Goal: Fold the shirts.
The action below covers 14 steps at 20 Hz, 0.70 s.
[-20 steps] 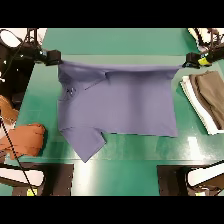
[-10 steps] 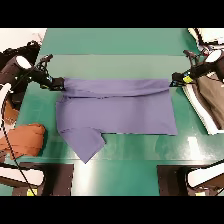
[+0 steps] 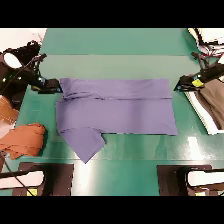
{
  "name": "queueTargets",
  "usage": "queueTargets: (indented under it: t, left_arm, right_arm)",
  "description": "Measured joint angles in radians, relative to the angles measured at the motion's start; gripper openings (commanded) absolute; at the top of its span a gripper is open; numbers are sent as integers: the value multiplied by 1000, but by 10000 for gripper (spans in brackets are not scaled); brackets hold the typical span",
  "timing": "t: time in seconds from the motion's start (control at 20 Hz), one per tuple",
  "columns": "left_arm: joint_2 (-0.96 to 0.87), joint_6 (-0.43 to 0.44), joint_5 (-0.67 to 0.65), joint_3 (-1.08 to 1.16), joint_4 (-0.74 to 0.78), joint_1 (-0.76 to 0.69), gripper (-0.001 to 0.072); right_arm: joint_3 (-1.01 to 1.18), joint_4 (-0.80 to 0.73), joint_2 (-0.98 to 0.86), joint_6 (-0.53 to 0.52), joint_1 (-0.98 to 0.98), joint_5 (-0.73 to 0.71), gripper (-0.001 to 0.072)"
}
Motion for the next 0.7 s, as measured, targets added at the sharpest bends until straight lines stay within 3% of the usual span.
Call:
queueTargets:
  t: [0.45,0.7]
  left_arm:
    - [457,-137,-79,-611,-10,0,546]
    - [532,-168,-41,-797,-91,0,546]
  right_arm:
    - [-302,3,315,-3,-23,-140,383]
    - [-340,4,384,-3,-24,-177,383]
